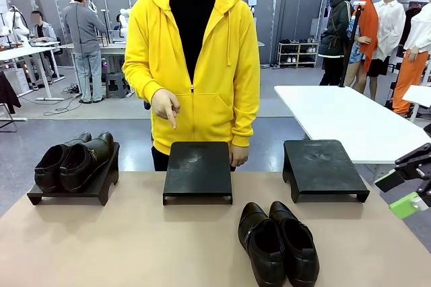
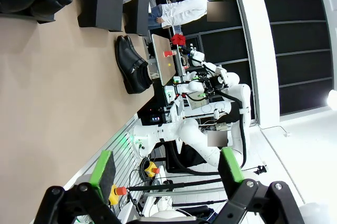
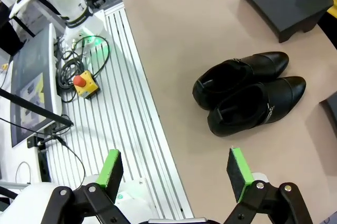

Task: Place the shoes on the stand as instructed by the person.
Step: Pick up another pair of Shoes and place it on the Shoes Stand indicated by the person.

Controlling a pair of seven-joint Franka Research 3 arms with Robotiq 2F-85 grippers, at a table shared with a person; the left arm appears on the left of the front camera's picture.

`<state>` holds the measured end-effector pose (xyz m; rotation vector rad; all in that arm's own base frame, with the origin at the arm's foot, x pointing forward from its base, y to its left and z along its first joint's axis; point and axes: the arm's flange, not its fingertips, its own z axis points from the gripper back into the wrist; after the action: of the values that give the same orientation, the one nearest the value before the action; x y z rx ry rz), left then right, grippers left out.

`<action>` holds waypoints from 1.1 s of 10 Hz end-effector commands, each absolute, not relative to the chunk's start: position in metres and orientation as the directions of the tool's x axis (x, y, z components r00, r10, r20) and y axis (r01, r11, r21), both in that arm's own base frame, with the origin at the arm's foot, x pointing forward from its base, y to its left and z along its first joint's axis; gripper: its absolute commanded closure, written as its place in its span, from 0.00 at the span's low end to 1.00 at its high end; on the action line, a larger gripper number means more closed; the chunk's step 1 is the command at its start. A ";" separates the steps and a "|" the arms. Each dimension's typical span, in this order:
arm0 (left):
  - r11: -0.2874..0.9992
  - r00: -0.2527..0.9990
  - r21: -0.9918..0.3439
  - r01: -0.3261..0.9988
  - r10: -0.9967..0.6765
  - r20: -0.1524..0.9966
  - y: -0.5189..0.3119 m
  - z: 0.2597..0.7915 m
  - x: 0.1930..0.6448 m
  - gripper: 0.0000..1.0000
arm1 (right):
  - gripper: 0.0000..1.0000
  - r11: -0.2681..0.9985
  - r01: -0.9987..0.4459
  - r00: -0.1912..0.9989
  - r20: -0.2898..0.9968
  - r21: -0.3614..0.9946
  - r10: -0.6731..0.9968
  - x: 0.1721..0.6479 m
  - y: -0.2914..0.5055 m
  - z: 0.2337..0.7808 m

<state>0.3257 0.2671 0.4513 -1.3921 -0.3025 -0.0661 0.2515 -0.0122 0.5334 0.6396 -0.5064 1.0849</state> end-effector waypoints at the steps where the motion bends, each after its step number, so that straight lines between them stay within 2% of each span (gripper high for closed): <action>1: 0.184 0.954 -0.954 0.237 0.139 0.264 0.264 0.452 0.323 0.00 | 0.00 0.339 -0.911 0.405 0.650 0.232 0.643 0.250 -0.012 0.533; 5: 0.184 0.954 -0.954 0.237 0.139 0.264 0.264 0.452 0.323 0.00 | 0.00 0.318 -0.921 0.384 0.665 0.225 0.641 0.252 -0.013 0.533; 6: 0.184 0.954 -0.954 0.237 0.139 0.264 0.264 0.452 0.323 0.00 | 0.00 0.358 -0.905 0.420 0.609 0.230 0.672 0.254 0.003 0.533; 11: 0.184 0.954 -0.954 0.237 0.139 0.264 0.264 0.452 0.323 0.00 | 0.00 0.397 -0.861 0.507 0.466 0.318 0.725 0.309 0.075 0.533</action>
<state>0.3256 0.2670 0.4514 -1.3920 -0.3027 -0.0663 0.2902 0.0629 0.5272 0.5888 -0.3135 1.0553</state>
